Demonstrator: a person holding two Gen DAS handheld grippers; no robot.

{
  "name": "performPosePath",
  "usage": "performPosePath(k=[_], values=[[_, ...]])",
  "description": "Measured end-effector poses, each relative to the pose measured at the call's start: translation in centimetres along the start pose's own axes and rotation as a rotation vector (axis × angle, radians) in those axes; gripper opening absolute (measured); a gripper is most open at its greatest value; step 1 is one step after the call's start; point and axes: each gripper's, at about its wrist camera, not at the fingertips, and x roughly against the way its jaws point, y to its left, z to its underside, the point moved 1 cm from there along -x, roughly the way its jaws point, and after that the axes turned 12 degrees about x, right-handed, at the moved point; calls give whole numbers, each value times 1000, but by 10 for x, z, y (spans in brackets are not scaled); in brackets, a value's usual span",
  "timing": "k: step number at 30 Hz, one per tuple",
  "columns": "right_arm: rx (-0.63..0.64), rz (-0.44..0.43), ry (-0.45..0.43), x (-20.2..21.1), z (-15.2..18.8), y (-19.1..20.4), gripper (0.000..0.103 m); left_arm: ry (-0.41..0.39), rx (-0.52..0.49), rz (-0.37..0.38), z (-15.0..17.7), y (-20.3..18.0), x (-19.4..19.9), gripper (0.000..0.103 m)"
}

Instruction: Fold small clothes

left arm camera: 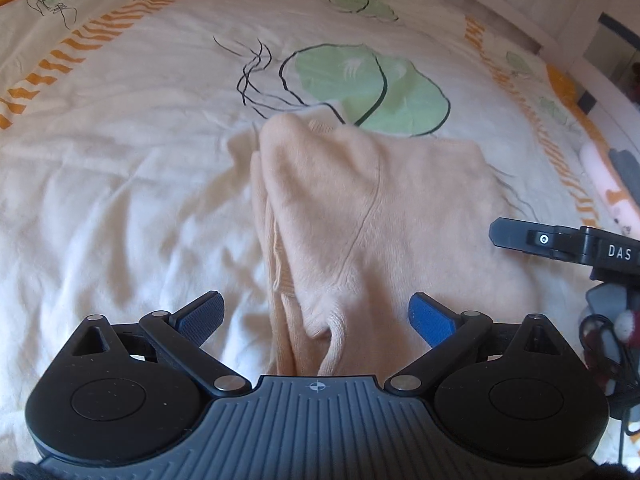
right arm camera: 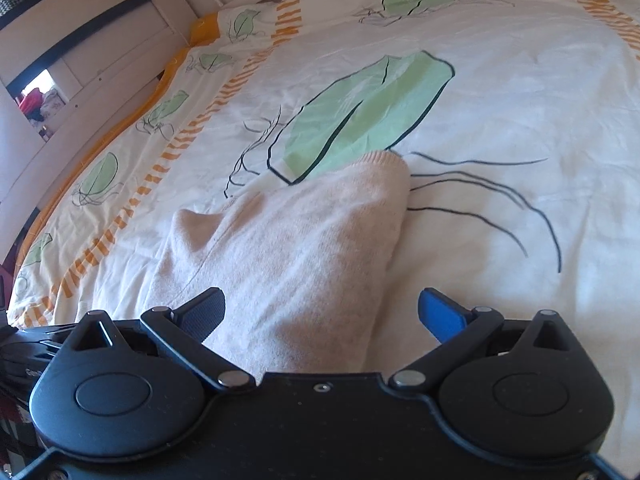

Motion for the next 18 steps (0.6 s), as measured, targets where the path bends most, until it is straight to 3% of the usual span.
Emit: performPosePath(k=[5, 18], values=[[-10, -24, 34, -15, 4, -1, 103, 51, -2, 3, 5, -6, -18, 103], [-24, -73, 6, -33, -7, -10, 103, 61, 22, 18, 1, -10, -28, 103]])
